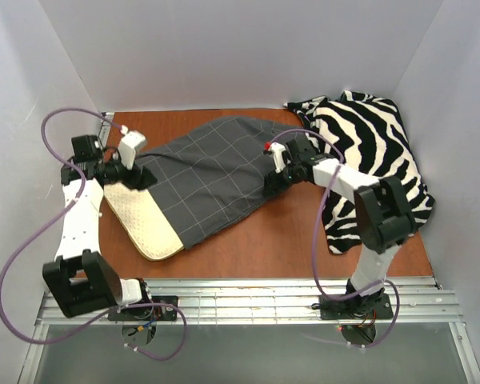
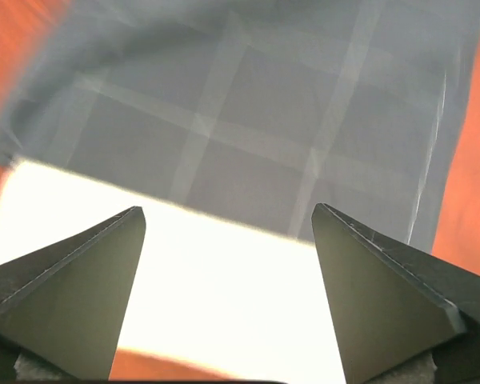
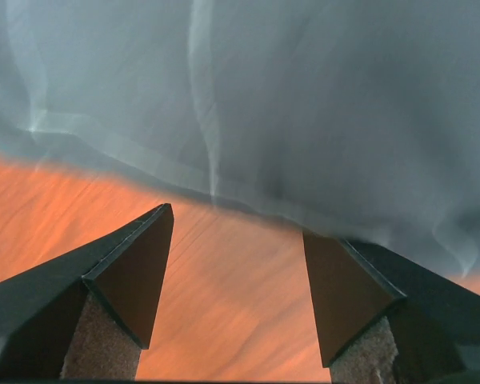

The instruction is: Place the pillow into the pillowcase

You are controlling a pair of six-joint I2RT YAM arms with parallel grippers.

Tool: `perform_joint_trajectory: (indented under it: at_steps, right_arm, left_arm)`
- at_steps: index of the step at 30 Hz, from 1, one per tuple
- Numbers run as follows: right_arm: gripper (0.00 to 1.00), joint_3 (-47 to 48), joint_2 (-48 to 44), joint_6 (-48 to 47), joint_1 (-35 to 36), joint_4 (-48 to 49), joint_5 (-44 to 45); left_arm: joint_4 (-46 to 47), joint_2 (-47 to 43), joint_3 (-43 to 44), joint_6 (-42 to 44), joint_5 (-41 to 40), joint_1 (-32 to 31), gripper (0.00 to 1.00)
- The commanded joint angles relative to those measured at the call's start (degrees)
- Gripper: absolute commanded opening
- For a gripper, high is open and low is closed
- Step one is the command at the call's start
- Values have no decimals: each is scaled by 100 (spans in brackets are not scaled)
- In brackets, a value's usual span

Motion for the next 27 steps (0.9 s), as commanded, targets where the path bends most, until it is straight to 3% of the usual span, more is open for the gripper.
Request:
perform_joint_trajectory:
  at_steps: [1, 3, 7, 11, 14, 18, 22, 24, 25, 27]
  right_arm:
    - [62, 1082, 749, -296, -110, 368, 397]
    - [62, 1620, 1303, -217, -338, 377, 424]
    - [61, 3042, 1859, -436, -584, 386, 652]
    - [61, 3355, 1712, -437, -638, 52, 294]
    - [62, 2794, 922, 80, -621, -18, -356]
    - [59, 1014, -569, 758, -437, -10, -1358]
    - [61, -589, -1531, 1206, 90, 525, -1474]
    - [64, -1195, -1899, 1251, 301, 895, -1343]
    - [66, -1294, -1980, 1251, 320, 983, -1290]
    - [72, -1374, -2077, 1199, 320, 1054, -1132]
  left_arm:
    - [-2023, -490, -849, 2780, -590, 9, 80]
    - [-2384, -1052, -1506, 3639, -742, 18, 81]
    - [-2525, -1835, -2326, 4440, -725, 9, 84]
    - [-1754, -2240, -2968, 4593, -524, -193, 88]
    - [-930, -2608, -3311, 4392, -444, -814, 92]
    - [-39, -3180, -3838, 4531, -716, -1649, 98]
    - [400, -3181, -4550, 5024, -1339, -2389, 98]
    - [1128, -2953, -5077, 5094, -1681, -2671, 98]
    - [1653, -2804, -5226, 5068, -1814, -2785, 96]
    - [2079, -2252, -5229, 4458, -1946, -3128, 64]
